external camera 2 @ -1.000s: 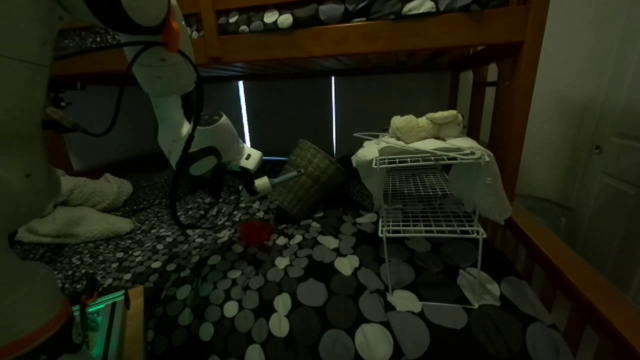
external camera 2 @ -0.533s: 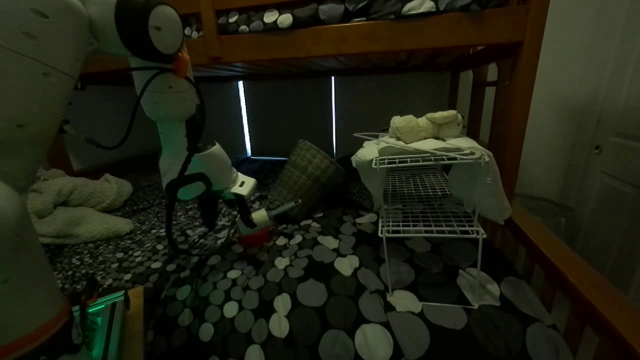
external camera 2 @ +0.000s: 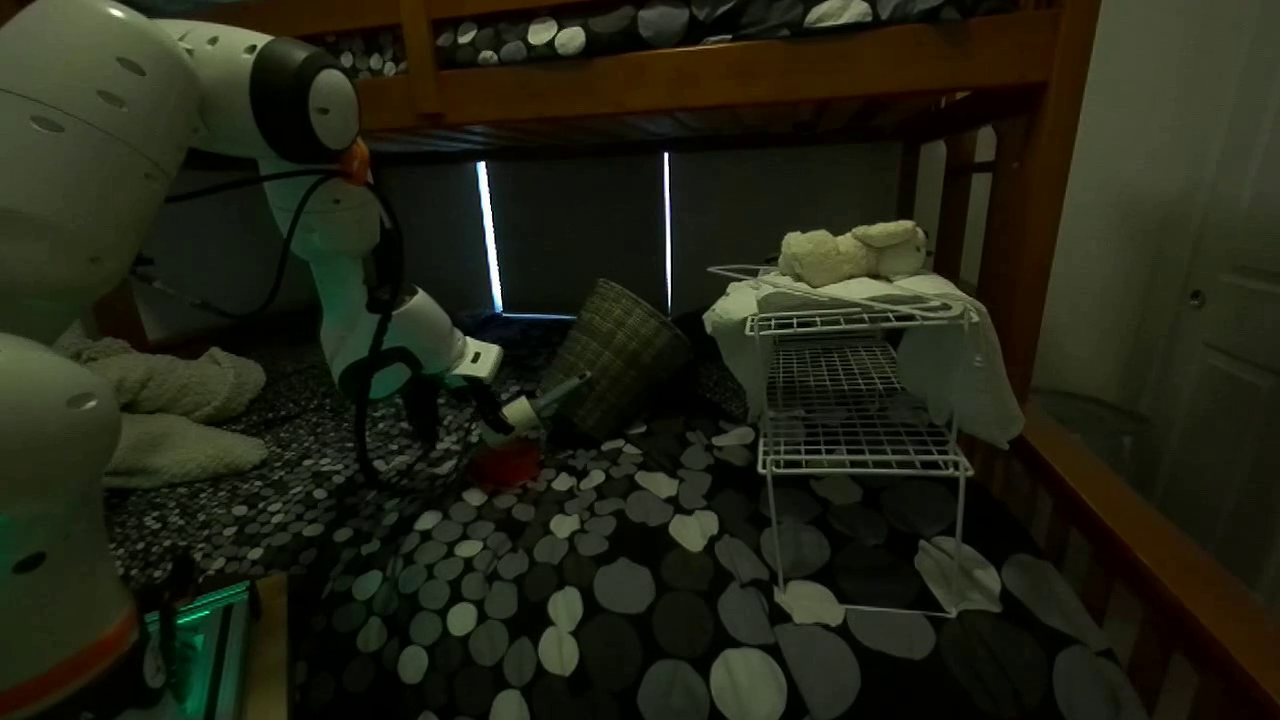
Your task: Place the lint roller on the bowl
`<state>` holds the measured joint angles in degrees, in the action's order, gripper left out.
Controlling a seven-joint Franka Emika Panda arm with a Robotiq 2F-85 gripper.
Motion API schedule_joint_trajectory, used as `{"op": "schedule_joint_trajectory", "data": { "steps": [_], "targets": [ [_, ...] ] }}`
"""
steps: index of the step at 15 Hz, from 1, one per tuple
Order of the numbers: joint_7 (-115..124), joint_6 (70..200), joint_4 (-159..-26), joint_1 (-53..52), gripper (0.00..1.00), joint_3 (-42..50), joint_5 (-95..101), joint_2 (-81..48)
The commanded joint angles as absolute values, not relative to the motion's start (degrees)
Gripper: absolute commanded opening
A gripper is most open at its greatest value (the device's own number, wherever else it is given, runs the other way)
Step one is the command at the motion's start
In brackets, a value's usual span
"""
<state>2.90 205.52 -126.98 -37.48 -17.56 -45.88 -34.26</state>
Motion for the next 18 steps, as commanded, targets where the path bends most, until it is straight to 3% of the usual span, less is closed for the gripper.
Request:
{"op": "schedule_joint_trajectory", "data": {
  "steps": [1,9,14,15,18],
  "targets": [
    [-1.62,203.88,-125.80,-43.77,0.35,-10.75,-53.44,-34.37],
    [-2.69,198.27,-125.08,-44.98,0.35,-11.54,-53.32,-35.21],
    [-8.33,188.45,-130.34,-60.59,0.35,7.54,-59.54,-33.86],
    [-7.64,187.97,-130.46,-62.76,0.81,10.35,-58.91,-34.05],
    [-6.31,185.23,-130.13,-66.63,0.98,15.33,-56.84,-33.93]
  ]
}}
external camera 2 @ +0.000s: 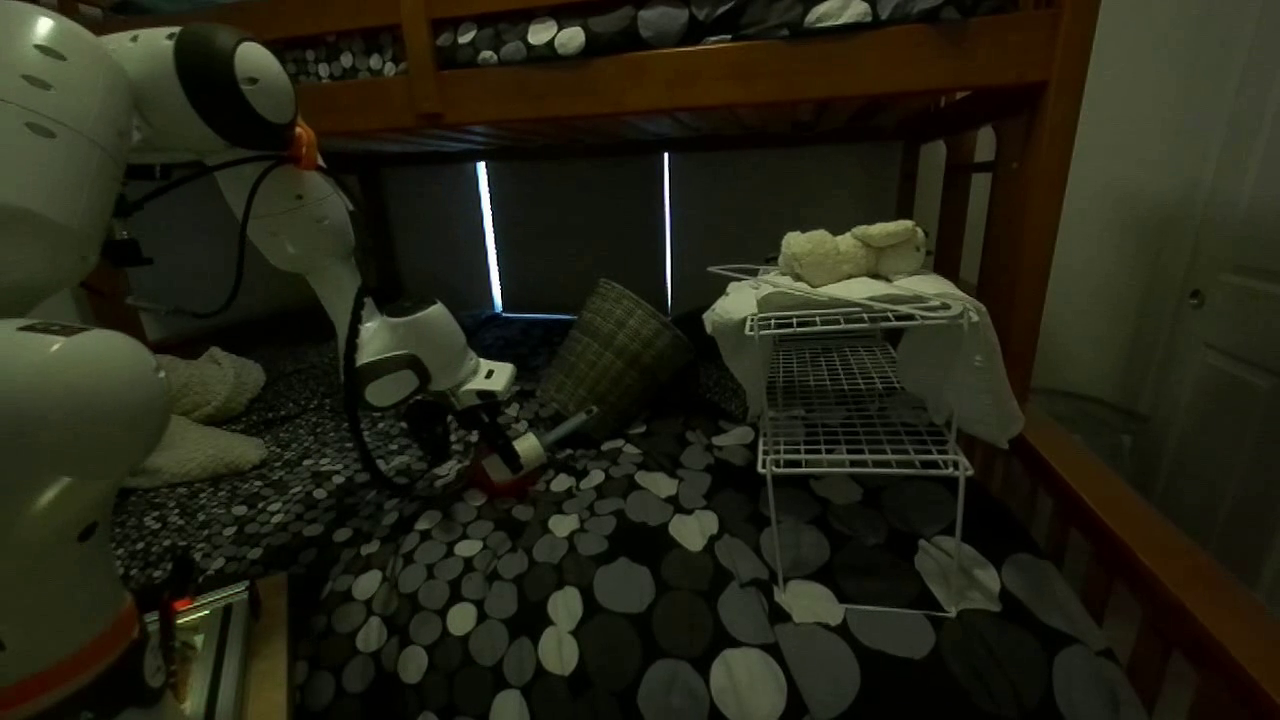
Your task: Place the lint roller on the bowl
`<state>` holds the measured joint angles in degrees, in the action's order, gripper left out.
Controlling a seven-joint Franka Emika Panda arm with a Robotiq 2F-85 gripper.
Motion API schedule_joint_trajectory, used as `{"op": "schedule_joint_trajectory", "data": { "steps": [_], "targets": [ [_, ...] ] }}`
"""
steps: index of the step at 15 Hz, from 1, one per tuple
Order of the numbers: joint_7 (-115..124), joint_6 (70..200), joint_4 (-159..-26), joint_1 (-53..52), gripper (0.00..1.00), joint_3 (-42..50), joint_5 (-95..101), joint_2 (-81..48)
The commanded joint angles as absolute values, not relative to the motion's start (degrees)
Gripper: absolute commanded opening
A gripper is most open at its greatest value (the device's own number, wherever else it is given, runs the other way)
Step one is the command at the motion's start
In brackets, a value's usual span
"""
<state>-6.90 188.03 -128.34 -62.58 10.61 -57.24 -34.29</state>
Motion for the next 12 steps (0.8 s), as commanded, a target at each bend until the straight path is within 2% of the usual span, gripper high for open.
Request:
{"op": "schedule_joint_trajectory", "data": {
  "steps": [1,5,6,7,8,12],
  "targets": [
    [-6.38,184.21,-130.13,-66.90,1.00,15.98,-56.62,-33.03],
    [-7.48,179.93,-131.16,-66.87,1.00,17.81,-56.13,-27.56],
    [-8.54,179.19,-131.47,-65.57,1.00,16.82,-56.46,-25.12],
    [-3.94,179.55,-132.97,-58.67,1.00,10.87,-48.45,-20.41],
    [-11.95,177.39,-132.24,-59.73,1.00,11.46,-55.87,-17.81],
    [-22.03,171.09,-132.97,-50.30,1.00,5.35,-64.86,-4.97]
  ]
}}
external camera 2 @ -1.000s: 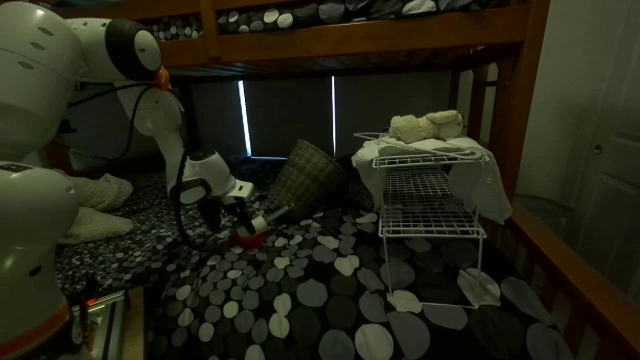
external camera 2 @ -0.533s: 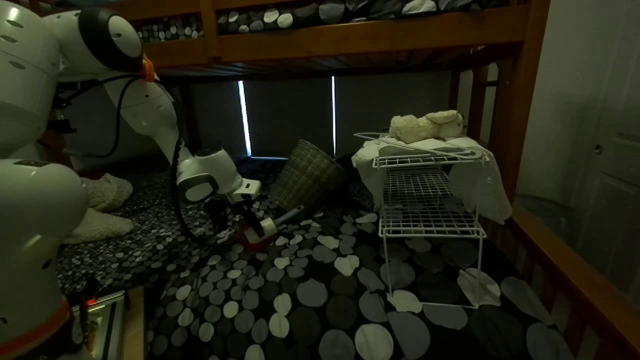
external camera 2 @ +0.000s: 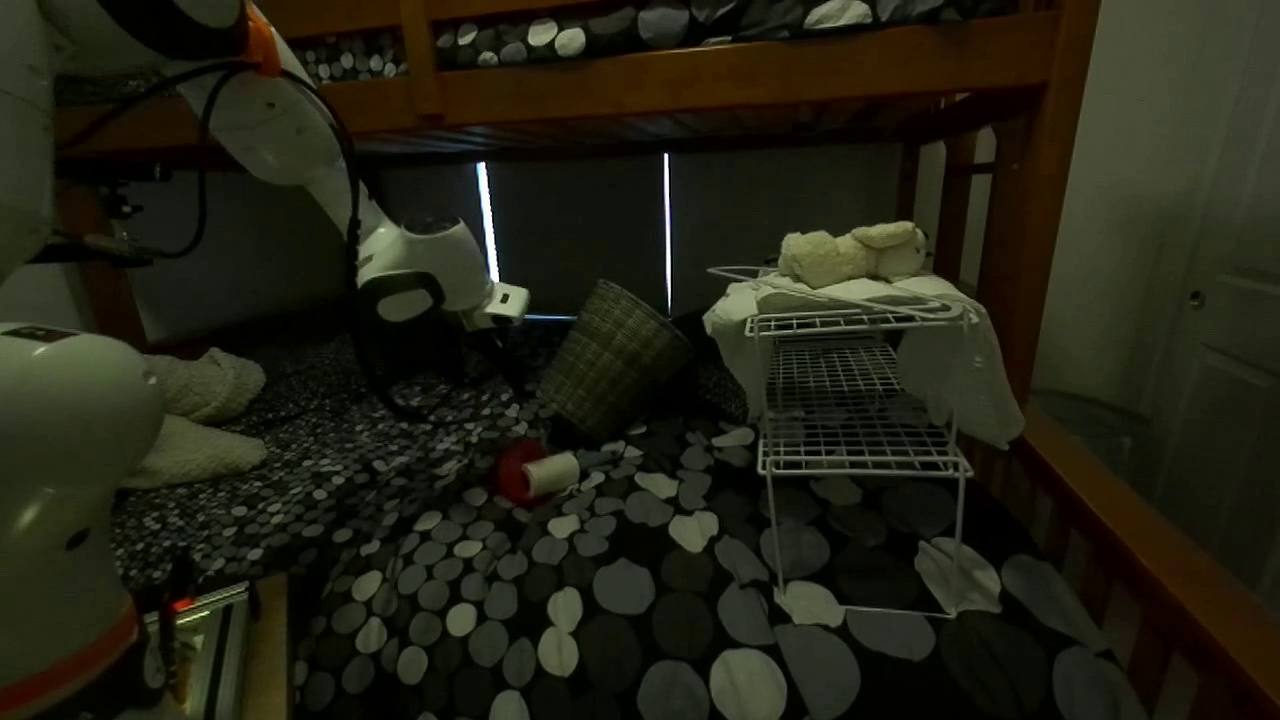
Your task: Place the lint roller on the bowl
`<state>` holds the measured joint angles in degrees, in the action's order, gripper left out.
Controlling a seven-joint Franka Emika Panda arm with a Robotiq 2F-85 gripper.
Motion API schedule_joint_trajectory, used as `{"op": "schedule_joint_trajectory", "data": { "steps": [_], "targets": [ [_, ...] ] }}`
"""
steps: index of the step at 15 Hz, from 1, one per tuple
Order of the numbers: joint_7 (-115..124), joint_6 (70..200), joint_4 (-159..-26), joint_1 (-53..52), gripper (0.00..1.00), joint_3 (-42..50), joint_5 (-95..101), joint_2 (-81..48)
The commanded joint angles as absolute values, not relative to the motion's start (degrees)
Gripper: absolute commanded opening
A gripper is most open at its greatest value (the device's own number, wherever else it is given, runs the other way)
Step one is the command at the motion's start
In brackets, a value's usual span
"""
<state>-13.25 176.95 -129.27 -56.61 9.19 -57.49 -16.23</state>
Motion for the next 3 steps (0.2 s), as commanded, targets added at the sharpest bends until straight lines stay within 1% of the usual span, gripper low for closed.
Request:
{"op": "schedule_joint_trajectory", "data": {
  "steps": [1,2,3],
  "targets": [
    [-26.69,168.81,-132.66,-48.61,1.00,4.99,-69.36,-2.20],
    [-19.95,173.10,-129.42,-52.34,1.00,6.96,-63.57,-9.54],
    [-21.82,171.80,-129.47,-51.22,1.00,6.86,-64.59,-7.17]
  ]
}}
